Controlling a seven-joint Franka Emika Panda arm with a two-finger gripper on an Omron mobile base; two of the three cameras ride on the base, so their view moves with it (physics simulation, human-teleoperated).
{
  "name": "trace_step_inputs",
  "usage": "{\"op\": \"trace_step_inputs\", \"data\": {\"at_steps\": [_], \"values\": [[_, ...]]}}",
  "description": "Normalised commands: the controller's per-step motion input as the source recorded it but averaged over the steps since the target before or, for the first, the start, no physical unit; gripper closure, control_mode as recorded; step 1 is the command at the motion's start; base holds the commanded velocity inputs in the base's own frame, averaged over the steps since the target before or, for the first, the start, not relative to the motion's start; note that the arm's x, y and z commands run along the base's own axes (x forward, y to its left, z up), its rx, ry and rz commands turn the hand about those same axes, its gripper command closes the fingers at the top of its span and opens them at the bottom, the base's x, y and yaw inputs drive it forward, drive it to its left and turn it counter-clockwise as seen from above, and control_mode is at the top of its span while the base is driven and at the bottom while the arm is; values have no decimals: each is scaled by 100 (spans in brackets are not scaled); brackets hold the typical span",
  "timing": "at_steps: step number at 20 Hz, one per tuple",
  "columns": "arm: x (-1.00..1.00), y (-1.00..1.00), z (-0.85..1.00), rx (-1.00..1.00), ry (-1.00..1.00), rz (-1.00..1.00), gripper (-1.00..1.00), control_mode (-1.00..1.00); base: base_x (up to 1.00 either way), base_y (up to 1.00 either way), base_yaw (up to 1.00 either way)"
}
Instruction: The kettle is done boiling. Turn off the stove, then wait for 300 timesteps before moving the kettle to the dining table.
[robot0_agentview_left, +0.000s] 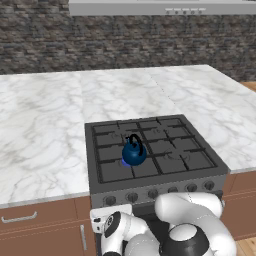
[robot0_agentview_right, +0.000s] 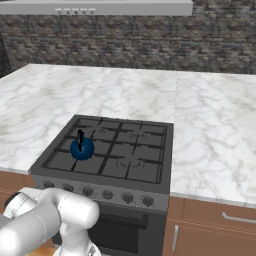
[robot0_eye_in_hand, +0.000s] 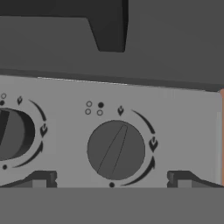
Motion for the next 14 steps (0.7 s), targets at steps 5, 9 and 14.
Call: {"op": "trace_step_inputs", "data": {"at_steps": [5, 9, 14], "values": [[6, 0, -3, 0, 0, 1, -100, -100, 0, 0, 0], [3, 0, -2, 0, 0, 1, -100, -100, 0, 0, 0], [11, 0, -4, 0, 2, 1, -100, -100, 0, 0, 0]]}}
